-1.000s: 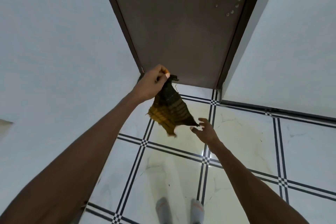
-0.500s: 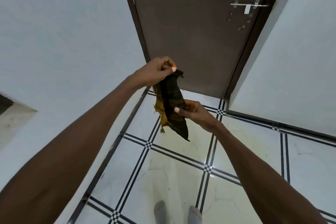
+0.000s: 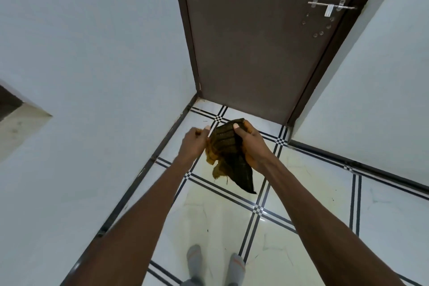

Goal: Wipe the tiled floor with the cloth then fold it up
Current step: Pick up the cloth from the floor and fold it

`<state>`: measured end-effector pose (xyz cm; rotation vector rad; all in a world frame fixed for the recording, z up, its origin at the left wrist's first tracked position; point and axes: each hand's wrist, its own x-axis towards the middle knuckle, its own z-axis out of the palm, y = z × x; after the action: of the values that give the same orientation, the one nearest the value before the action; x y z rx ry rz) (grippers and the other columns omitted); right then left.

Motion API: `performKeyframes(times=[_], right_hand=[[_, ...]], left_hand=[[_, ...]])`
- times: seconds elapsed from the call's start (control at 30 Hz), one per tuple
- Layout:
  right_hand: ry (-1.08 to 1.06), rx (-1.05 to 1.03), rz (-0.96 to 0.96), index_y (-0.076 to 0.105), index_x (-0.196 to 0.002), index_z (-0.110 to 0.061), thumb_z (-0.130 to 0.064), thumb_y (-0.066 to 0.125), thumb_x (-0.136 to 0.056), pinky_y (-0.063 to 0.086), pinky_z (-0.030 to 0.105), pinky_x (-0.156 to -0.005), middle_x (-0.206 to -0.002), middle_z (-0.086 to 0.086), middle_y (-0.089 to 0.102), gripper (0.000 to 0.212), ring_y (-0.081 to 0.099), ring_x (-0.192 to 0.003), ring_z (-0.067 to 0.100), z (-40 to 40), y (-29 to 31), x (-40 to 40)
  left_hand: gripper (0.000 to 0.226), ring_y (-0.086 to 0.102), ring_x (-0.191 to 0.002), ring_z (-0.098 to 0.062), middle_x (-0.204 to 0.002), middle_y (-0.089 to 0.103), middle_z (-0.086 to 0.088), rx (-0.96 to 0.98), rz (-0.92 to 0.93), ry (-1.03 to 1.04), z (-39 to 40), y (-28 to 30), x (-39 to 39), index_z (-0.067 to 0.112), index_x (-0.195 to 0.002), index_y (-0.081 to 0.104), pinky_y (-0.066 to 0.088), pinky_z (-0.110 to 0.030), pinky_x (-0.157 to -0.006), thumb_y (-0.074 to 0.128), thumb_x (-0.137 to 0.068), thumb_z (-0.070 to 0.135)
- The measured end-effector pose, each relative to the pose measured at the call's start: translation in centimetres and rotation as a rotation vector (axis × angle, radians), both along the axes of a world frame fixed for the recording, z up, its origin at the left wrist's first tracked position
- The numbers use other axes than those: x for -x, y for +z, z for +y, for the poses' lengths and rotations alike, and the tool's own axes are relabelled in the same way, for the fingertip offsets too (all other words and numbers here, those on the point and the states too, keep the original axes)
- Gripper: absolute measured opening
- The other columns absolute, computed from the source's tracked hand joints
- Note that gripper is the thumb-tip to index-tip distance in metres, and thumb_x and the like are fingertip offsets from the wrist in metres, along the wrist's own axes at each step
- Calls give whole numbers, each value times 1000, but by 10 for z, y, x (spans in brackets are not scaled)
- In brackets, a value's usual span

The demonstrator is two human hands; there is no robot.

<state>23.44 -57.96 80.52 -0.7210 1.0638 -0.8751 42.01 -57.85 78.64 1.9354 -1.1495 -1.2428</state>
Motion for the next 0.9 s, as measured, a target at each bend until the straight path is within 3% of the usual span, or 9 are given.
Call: performKeyframes(times=[0.17,0.3,0.43,0.47,0.57,0.63,0.73,0.8,0.9], right_hand=[[-44,-78,-70,59,-137,-15,-20,46,-111,64,36,-75,-128,14,71,29,72,-114,30,11,1,2],[-65,-95,-121,57,-138,-13,-19,45,-112,64,36,-78,-126,16,73,30,77,-106,27,17,4,5],[-78,-112,-132,58,-137,-11,-19,45,-112,65,39,-81,-128,17,71,29,74,-112,30,16,4,9],[-81,-113,-127,58,-136,-11,-19,46,-111,64,40,-82,-128,16,71,29,73,-114,30,15,4,11],[-81,-80,12,62,-128,-14,-20,50,-110,61,39,-85,-116,10,73,23,71,-111,26,13,1,15],[-91,-27,207,64,-123,-16,-21,57,-107,60,40,-89,-110,6,74,18,70,-108,23,7,-6,21],[-90,-34,392,65,-123,-15,-22,68,-101,59,45,-101,-118,9,74,24,71,-109,24,0,-14,30],[-87,-60,418,64,-121,-14,-21,74,-97,61,46,-99,-122,13,73,27,72,-108,26,0,-16,31],[-97,-10,373,49,-141,-19,-18,79,-93,61,46,-98,-123,13,72,56,72,-110,26,2,-16,33]], left_hand=[[64,69,-98,-21,-119,71,-15,-122,118,-2,31,-25,9,5,-127,60,57,-32,-89,33,-106,59],[63,65,-121,-29,-129,71,-16,-178,311,27,34,-20,10,19,-113,70,48,-46,-113,28,-103,66],[57,56,-127,-23,-131,63,-2,-74,444,57,29,-7,13,20,-133,63,40,-49,-119,35,-104,61],[50,58,-127,-25,-129,65,-3,-37,437,61,26,-6,12,19,-129,64,42,-48,-118,42,-105,56],[25,66,-120,-32,-111,72,-12,74,405,59,21,-4,7,14,-105,70,51,-43,-111,60,-102,37],[19,68,-117,-33,-113,73,-16,111,388,106,19,-1,4,14,-105,70,55,-41,-105,66,-99,32],[12,73,-104,-28,-104,75,-10,142,346,151,16,3,-3,19,-103,70,62,-36,-92,72,-96,29],[20,73,-93,-20,-103,76,-9,154,315,134,17,8,-6,14,-110,69,62,-25,-76,73,-95,27],[35,71,-85,-8,-107,74,-7,184,251,146,23,13,-5,11,-125,60,58,-15,-63,73,-95,26]])
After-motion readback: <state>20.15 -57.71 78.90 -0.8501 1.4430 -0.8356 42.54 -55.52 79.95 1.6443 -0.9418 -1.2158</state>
